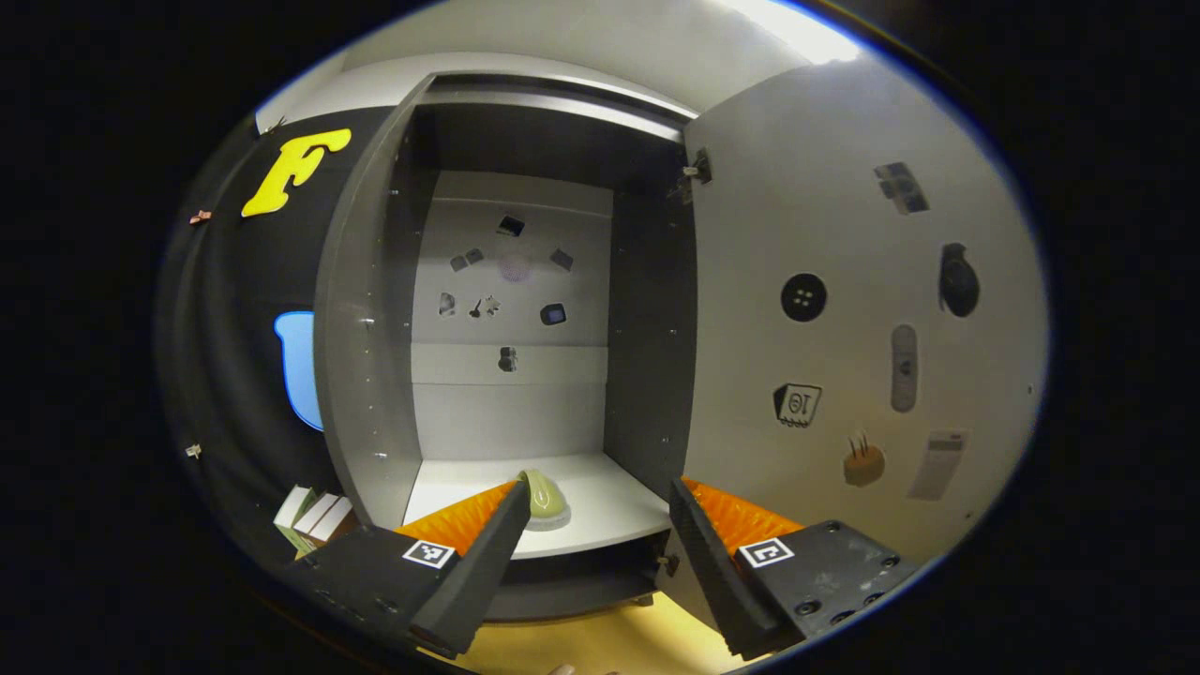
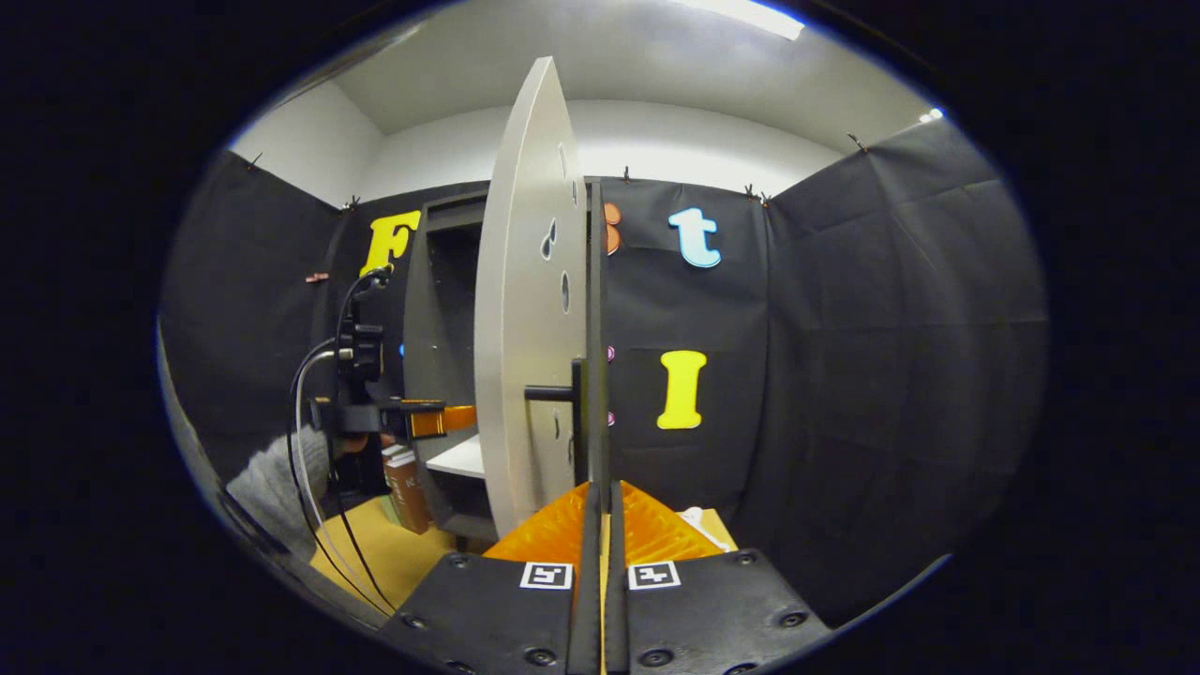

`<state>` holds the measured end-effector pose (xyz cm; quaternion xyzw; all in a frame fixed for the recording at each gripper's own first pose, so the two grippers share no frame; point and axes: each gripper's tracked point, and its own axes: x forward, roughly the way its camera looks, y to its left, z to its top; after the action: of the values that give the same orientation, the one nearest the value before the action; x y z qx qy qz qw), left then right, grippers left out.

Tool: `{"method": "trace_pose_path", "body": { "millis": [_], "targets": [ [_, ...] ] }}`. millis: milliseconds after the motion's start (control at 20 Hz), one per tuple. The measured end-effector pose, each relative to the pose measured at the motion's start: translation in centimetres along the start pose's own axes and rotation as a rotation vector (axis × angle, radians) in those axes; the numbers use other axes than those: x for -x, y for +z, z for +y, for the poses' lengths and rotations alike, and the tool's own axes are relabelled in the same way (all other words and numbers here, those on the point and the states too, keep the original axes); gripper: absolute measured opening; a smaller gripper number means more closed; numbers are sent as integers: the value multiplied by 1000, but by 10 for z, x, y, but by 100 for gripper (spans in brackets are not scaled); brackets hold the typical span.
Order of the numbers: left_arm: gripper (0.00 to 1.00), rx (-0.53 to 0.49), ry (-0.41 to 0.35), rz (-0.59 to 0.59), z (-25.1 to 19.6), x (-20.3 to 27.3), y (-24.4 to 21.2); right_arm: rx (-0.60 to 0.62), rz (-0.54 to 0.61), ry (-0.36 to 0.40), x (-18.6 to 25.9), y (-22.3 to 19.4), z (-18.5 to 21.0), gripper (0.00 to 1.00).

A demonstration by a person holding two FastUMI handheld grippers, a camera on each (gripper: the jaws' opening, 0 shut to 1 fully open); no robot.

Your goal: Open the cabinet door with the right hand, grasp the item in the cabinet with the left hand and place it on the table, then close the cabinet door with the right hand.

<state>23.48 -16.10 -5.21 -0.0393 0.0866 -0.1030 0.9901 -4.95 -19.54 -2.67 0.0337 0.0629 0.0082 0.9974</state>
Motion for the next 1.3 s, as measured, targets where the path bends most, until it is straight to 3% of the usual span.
{"method": "trace_pose_path", "body": {
  "millis": [150, 250, 350, 400, 450, 500, 700, 1000, 1150, 1300],
  "targets": [
    [95, 17, -16, 48, 0, -32, 4, -20, 3, -108, -1, -4, -44, 6],
    [94, -26, 3, 84, 8, -53, 5, -27, 11, -188, -10, -11, -79, 6],
    [94, -63, 41, 104, 17, -73, 4, -51, 37, -218, -17, -24, -99, 7],
    [94, -67, 59, 111, 22, -82, 2, -55, 41, -238, -24, -29, -111, 14],
    [94, -63, 70, 117, 26, -92, 1, -58, 37, -243, -27, -29, -120, 29],
    [94, -57, 82, 134, 31, -102, -5, -63, 36, -247, -31, -29, -128, 29],
    [94, -68, 134, 224, 52, -136, -33, -18, 59, -270, -42, -49, -153, 97],
    [89, -66, 195, 350, 79, -177, -71, -10, 85, -262, -74, -65, -170, 97],
    [89, -18, 211, 384, 85, -193, -81, 28, 108, -266, -85, -78, -177, 96],
    [77, -19, 226, 418, 91, -202, -90, 57, 120, -268, -90, -82, -181, 97]
  ]
}}
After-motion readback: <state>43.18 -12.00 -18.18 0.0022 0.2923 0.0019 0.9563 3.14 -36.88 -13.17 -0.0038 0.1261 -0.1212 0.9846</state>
